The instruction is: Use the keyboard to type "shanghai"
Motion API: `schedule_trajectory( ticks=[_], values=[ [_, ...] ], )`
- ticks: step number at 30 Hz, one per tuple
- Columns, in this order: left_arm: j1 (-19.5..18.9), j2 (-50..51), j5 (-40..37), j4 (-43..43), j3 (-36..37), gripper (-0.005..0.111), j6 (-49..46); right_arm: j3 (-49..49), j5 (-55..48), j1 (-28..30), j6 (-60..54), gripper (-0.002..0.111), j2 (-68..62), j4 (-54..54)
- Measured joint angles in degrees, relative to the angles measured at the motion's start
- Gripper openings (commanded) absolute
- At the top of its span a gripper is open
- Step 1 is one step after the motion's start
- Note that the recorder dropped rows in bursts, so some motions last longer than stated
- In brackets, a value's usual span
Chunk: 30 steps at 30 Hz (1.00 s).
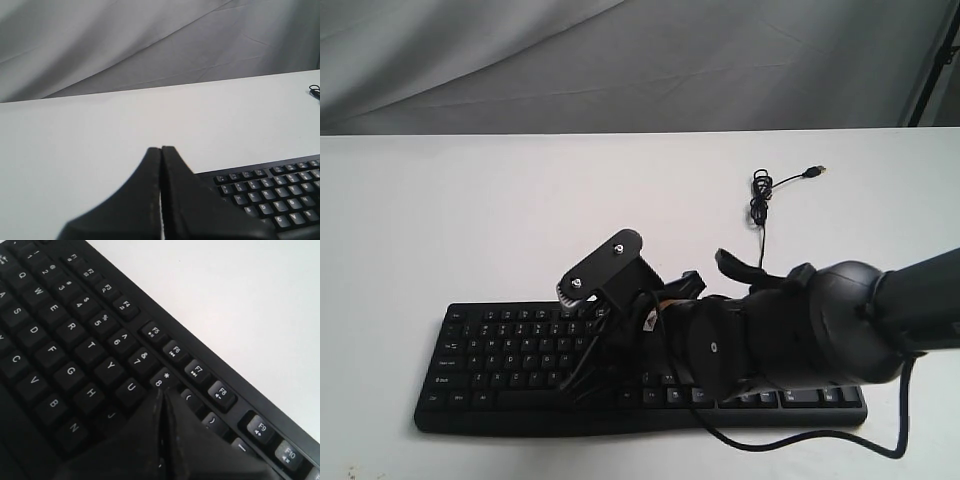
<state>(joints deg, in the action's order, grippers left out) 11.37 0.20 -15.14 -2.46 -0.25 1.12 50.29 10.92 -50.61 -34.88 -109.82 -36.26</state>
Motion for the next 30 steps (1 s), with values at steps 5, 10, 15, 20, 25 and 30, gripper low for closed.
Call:
schedule_trajectory(
  ticks=[5,10,15,20,25,30],
  values=[
    [0.0,0.0,0.0,0.0,0.0,0.0,0.0,0.0,0.0,-0.15,-0.25,0.0,0.0,-0.33],
    [0.0,0.0,0.0,0.0,0.0,0.0,0.0,2.05,-2.37,-0.15,-1.73,0.0,-2.24,-0.45],
    [0.0,0.0,0.0,0.0,0.0,0.0,0.0,2.87,-2.5,-0.18,-2.63,0.0,-2.61,-0.45],
    [0.0,0.0,0.0,0.0,0.0,0.0,0.0,2.87,-2.5,-0.18,-3.25,0.0,-2.61,-0.45],
    [0.0,0.0,0.0,0.0,0.0,0.0,0.0,2.87,-2.5,0.16,-5.2,0.0,-2.61,-1.14],
    [0.0,0.0,0.0,0.0,0.0,0.0,0.0,2.87,-3.49,0.3,-5.18,0.0,-2.61,-1.14]
  ],
)
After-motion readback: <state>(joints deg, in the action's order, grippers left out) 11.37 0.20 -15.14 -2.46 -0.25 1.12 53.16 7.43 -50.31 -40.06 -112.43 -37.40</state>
